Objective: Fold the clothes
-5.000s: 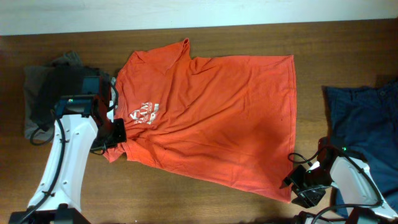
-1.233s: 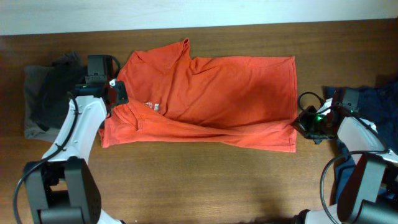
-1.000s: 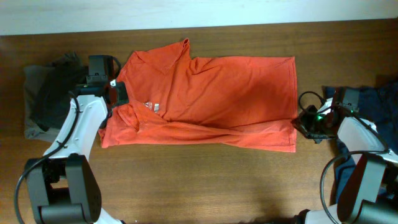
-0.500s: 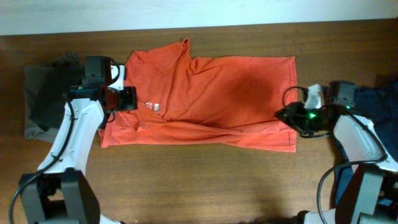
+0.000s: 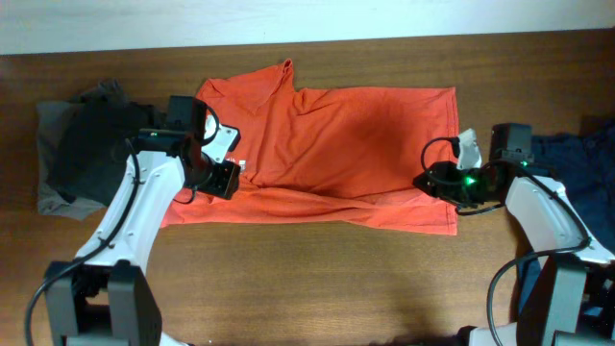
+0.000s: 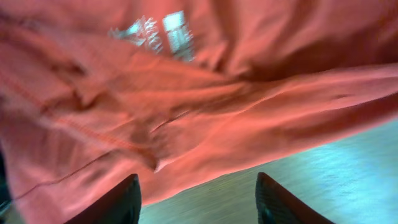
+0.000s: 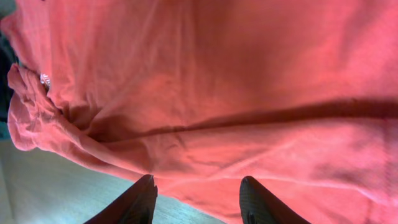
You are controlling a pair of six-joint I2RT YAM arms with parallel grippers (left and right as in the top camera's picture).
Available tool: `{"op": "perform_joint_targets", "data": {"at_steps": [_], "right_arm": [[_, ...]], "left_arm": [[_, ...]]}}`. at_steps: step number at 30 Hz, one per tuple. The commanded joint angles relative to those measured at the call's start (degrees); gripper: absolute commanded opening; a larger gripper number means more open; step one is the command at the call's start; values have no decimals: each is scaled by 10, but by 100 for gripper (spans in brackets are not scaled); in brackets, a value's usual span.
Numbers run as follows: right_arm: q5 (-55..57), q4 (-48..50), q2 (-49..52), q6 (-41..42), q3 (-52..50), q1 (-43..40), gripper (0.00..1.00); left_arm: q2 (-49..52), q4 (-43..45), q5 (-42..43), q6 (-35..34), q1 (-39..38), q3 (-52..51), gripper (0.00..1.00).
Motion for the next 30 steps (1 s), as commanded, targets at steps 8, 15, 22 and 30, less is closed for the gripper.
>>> {"op": "perform_joint_targets", "data": {"at_steps": [8,15,22,30], "right_arm": [[5,-16,-11,-2,10,-17,48],[5,-16,-11,-3,10,-17,48],[5,-12,-11,-2,10,-17,48],[5,-12,-11,-2,10,-17,48]], "left_arm": [[101,-5,-69,-21,2,6,35],[123,2,-59,-21,2,9,6],[123,4,-54,-33,2,69,1],[127,95,-54,-29,2,92,1]]}}
